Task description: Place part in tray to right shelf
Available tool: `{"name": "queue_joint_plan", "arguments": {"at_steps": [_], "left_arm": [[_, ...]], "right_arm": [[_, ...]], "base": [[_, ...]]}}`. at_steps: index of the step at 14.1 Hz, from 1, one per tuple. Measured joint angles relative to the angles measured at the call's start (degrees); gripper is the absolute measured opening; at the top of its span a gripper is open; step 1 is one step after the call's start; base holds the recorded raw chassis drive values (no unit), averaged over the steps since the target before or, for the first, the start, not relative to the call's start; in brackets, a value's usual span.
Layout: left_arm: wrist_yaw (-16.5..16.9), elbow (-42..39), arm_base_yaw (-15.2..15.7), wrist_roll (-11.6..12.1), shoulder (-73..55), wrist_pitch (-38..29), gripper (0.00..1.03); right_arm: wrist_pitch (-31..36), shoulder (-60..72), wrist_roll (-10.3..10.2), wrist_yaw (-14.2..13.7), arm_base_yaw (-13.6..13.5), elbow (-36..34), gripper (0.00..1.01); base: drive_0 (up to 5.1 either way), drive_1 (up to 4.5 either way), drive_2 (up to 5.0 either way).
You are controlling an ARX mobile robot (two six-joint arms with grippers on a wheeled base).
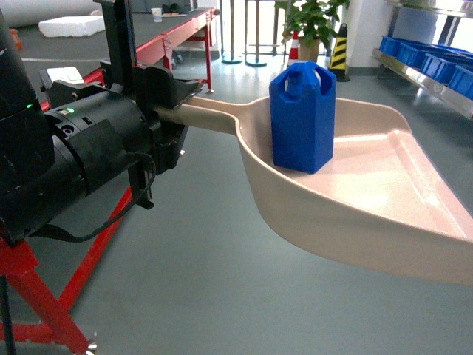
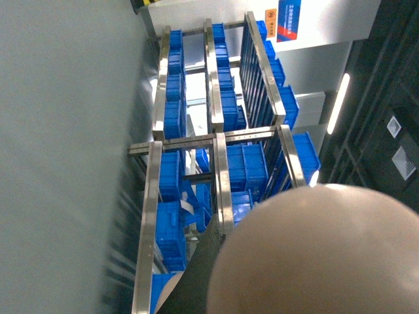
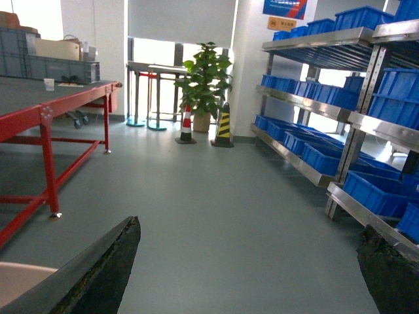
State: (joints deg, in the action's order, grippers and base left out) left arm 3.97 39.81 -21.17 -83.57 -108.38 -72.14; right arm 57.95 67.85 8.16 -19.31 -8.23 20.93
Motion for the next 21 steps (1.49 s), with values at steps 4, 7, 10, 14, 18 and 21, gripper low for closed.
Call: {"name": "queue_joint_plan", "arguments": {"at_steps": [4, 7, 10, 14, 18, 21], "left_arm": [[0.2, 0.0, 0.0, 0.0, 0.0, 0.3, 0.13], [0.1, 0.0, 0.0, 0.0, 0.0, 0.5, 0.13], [0.3, 0.0, 0.0, 0.0, 0.0, 0.3, 0.13], [0.3, -0.1, 0.0, 0.0, 0.0, 0.4, 0.13], [0.3, 0.0, 0.0, -0.1, 0.0, -0.1, 0.13], [0.2, -0.1, 0.0, 0.0, 0.0, 0.2, 0.13]], "right_arm": [[0.2, 0.0, 0.0, 0.1, 0.0, 0.0, 0.98], [-0.1, 0.1, 0.0, 0.0, 0.0, 0.0, 0.98], [0.3, 0.2, 0.0, 0.0, 0.0, 0.0, 0.98], [0.0, 0.3, 0.0, 0.0, 0.0, 0.0, 0.98], [0.5, 0.2, 0.0, 0.0, 0.0, 0.0, 0.98], [0.1, 0.3, 0.0, 0.0, 0.0, 0.0, 0.98]], "base": [[0.3, 4.67, -4.0], [0.3, 4.67, -4.0], [0.3, 4.67, -4.0], [0.3, 4.67, -4.0], [0.3, 4.67, -4.0], [0.3, 4.67, -4.0]]}}
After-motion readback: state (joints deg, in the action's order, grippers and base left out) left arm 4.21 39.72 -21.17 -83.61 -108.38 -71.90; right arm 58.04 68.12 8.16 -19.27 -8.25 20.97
